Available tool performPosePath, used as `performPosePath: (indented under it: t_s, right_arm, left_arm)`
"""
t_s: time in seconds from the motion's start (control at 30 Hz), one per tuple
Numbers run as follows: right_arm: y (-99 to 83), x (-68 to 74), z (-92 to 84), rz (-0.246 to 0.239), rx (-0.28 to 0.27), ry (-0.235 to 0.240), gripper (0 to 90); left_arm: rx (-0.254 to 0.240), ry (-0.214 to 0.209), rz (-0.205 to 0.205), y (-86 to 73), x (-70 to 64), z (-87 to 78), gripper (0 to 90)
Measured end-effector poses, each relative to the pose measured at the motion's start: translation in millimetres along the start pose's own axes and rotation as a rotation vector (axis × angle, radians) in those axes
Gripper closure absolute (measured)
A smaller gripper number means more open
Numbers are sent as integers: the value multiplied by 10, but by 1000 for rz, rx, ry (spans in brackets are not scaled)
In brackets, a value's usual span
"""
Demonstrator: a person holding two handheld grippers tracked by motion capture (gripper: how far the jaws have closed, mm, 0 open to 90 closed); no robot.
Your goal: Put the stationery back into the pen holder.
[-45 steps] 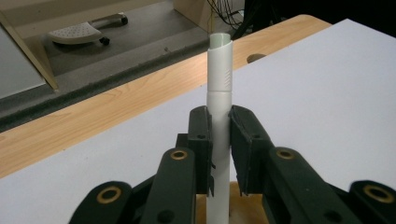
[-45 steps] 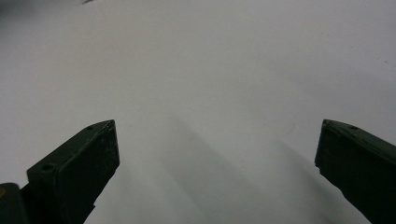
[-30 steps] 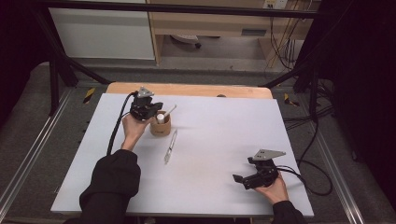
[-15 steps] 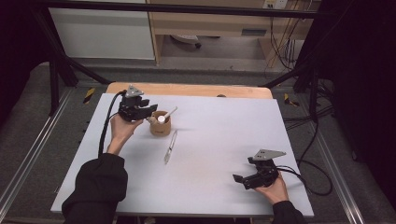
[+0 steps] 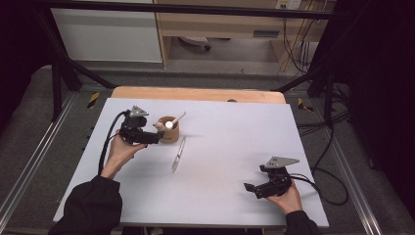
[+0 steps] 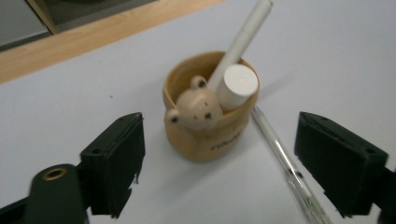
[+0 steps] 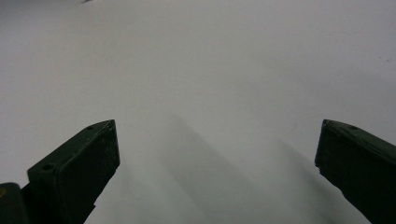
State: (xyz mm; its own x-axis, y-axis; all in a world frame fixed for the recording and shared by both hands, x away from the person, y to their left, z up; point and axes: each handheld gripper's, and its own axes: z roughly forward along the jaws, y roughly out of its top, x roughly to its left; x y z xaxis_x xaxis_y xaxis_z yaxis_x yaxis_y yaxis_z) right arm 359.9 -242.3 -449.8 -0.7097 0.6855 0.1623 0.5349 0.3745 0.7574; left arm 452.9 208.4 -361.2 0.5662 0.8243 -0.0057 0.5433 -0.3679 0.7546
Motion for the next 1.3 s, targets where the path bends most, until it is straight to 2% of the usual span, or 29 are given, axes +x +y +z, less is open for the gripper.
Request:
performPosePath:
  t_s: [0.1,0.3,0.43,0.57,0.63,0.77,0.9,1.0,1.3]
  right_arm:
    - [1,1,-3,3,1,0,6]
    - [0,-1,1,-1,0,-1,6]
    - [-1,1,2,1,1,-2,6]
    - [-2,1,6,-2,1,-1,6]
    - [-1,1,5,-2,1,-1,6]
    - [-2,2,8,-2,4,0,6]
    - [-2,2,9,-2,3,1,6]
    - [-2,3,8,1,1,1,6]
    - [-2,1,7,-2,1,1,6]
  left_arm:
    - [26,2,15,-88,-81,28,118]
    - [45,-36,36,-197,-279,63,155]
    - [58,-96,56,-256,-418,93,344]
    - [62,-158,42,-330,-543,173,586]
    - [80,-166,54,-359,-603,218,697]
    - [118,-173,76,-435,-726,323,821]
    - [158,-177,97,-484,-807,406,866]
    - [169,-183,101,-503,-834,439,890]
    - [227,-161,137,-563,-861,513,893]
